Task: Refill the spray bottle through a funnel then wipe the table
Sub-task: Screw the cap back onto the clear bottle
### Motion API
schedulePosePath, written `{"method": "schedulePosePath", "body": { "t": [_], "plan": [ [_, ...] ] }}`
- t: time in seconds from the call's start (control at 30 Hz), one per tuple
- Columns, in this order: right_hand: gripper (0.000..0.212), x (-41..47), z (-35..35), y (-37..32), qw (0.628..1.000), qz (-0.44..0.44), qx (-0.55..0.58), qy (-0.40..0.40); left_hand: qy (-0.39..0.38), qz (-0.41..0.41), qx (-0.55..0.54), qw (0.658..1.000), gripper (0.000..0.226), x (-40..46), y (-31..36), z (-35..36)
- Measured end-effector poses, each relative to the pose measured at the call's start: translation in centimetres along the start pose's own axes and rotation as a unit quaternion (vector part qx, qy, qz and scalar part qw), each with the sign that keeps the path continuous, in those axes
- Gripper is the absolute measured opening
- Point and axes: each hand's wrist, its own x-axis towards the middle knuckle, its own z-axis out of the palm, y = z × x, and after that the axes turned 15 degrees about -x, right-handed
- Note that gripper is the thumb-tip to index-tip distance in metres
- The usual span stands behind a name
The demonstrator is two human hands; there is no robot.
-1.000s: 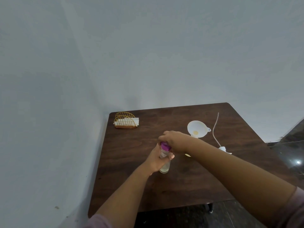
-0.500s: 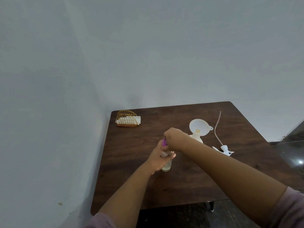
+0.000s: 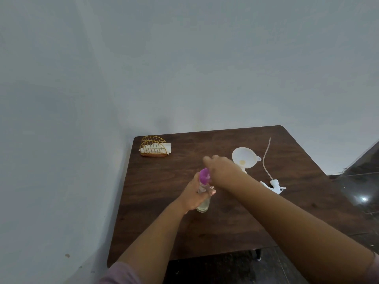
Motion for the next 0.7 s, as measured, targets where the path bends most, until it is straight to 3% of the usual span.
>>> {"method": "schedulePosePath", "body": {
  "t": [0.07,0.2,0.27,0.4,0.43,0.53,0.57,0.63,0.7],
  "plan": [
    [0.058,0.4,0.8,-1.0,0.996,-0.077,-0.041,-0.009,-0.005,0.006,0.013,1.000,0.059,0.0,0.0,-0.1],
    [0.023,0.3,2.3,-2.1,0.995,0.047,0.088,0.019,-0.006,-0.002,0.016,1.000,0.065,-0.2,0.2,0.0],
    [0.040,-0.1,2.3,-2.1,0.989,0.081,0.121,-0.004,0.003,0.001,0.008,1.000,0.066,-0.3,-0.1,0.0],
    [0.046,-1.1,1.4,-0.9,0.980,-0.012,0.157,-0.118,0.030,0.011,-0.003,0.999,0.064,-0.1,-0.1,-0.9],
    [0.045,-1.2,1.2,-0.4,0.979,-0.006,0.173,-0.107,0.016,0.009,0.003,1.000,0.067,0.0,0.0,-0.9],
    [0.025,-0.4,0.9,0.6,0.990,-0.010,0.123,0.062,-0.010,-0.006,0.022,1.000,0.063,0.0,0.4,-0.4],
    [0.026,-0.2,0.9,0.6,0.990,-0.042,0.112,0.074,-0.010,-0.006,0.025,1.000,0.061,0.0,0.6,-0.2],
    [0.048,0.3,1.7,-0.1,0.994,-0.087,0.058,0.028,-0.008,-0.005,0.044,0.999,0.063,-0.1,0.6,-0.3],
    [0.050,0.5,2.8,-1.4,0.997,-0.066,0.035,0.015,-0.005,-0.006,0.052,0.999,0.066,0.0,0.3,-0.5]
  ]
}}
